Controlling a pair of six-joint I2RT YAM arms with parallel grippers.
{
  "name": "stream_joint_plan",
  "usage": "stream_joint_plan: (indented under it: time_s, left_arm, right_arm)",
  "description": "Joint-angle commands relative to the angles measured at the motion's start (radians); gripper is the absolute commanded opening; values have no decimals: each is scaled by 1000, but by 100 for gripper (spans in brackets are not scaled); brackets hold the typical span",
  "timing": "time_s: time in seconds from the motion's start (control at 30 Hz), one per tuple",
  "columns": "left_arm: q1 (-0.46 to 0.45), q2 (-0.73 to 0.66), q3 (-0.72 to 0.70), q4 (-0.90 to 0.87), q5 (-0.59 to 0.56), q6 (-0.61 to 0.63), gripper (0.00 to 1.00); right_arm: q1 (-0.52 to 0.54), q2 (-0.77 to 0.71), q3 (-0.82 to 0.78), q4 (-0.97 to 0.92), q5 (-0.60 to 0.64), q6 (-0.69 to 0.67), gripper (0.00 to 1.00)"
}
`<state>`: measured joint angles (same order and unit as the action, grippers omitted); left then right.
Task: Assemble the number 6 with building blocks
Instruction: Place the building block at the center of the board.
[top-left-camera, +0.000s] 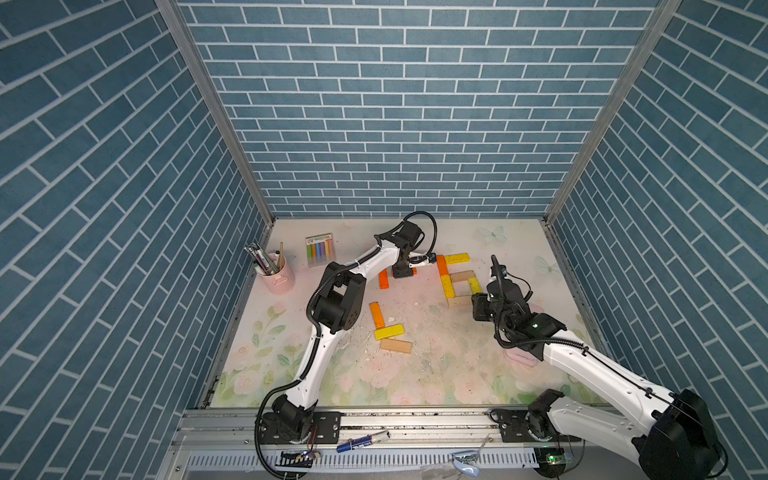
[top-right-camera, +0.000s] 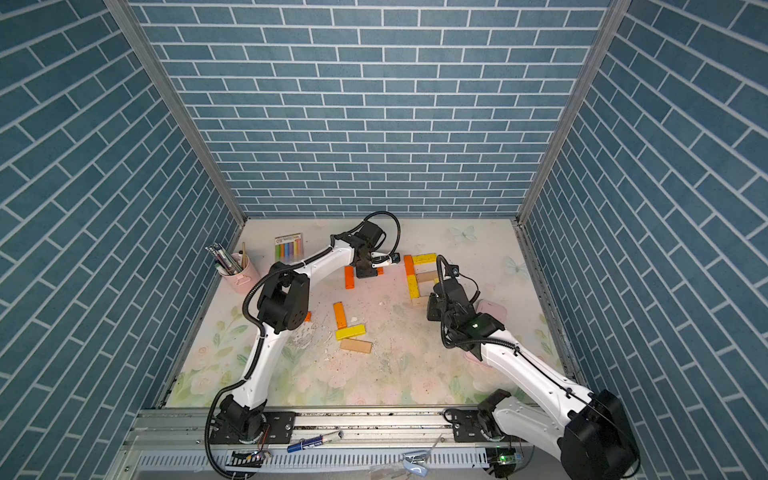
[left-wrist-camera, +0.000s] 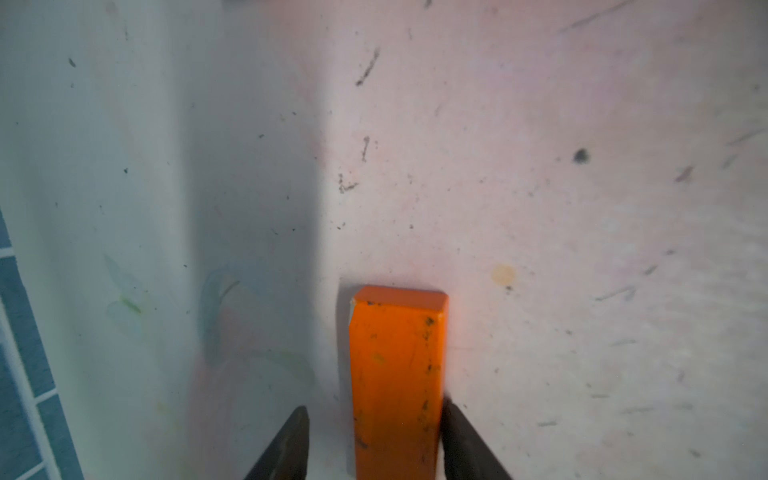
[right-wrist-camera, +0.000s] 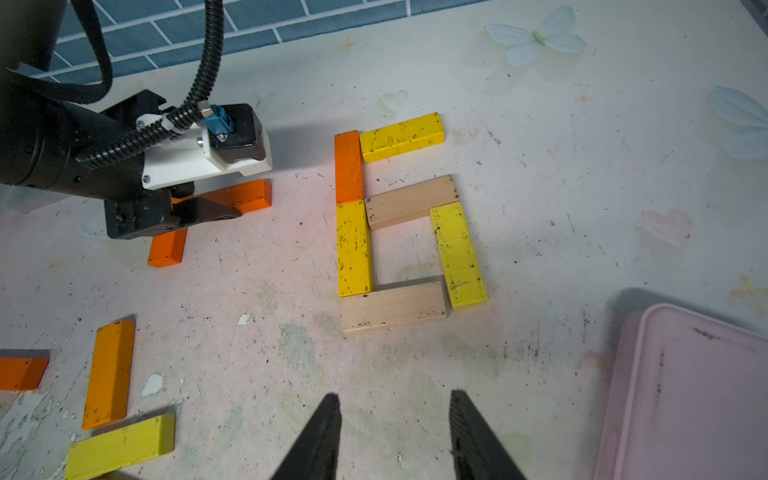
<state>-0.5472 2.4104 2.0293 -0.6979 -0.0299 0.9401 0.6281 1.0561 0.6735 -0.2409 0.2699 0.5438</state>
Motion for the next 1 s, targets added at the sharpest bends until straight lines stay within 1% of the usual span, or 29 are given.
stream_joint_plan:
  time_s: [0.0, 0.13, 0.27, 0.37, 0.43, 0.53, 0.57, 0.67, 0.77, 0.9, 0.97]
  left_arm:
    - [14, 0, -37, -8, -5, 29, 52]
    - [21, -31, -66, 11, 0, 26, 52]
    - [29, -93, -96, 49, 34, -18, 53]
    - [33, -151, -123, 78, 55, -82, 54]
    - [38, -193, -134, 91, 55, -162, 54]
    - [39, -271, -170, 110, 44, -317, 55]
    - [39, -294, -183, 121, 18, -404, 56]
    - [42, -331, -187, 51, -61, -653, 56]
    - [42, -368, -240, -4, -107, -861, 58]
    - [49, -441, -406, 35, -91, -1076, 59]
    - [63, -457, -471, 66, -50, -1158, 59]
  right_arm:
    - [-1, 10, 25, -13, 4, -8, 44]
    - [-3, 8, 28, -15, 2, -13, 44]
    - [-2, 2, 32, -18, 4, -23, 44]
    - [-2, 2, 38, -12, 5, -38, 45]
    - [-2, 3, 39, 5, 5, -59, 45]
    - [-2, 20, 35, 56, 13, -107, 45]
    - [-3, 30, 33, 78, 19, -121, 45]
    - [-2, 72, 35, 127, 34, -141, 45]
    - [-4, 112, 46, 157, 7, -153, 45]
    - [-4, 143, 46, 182, -62, -173, 44]
    - [-4, 147, 30, 206, -96, -194, 45]
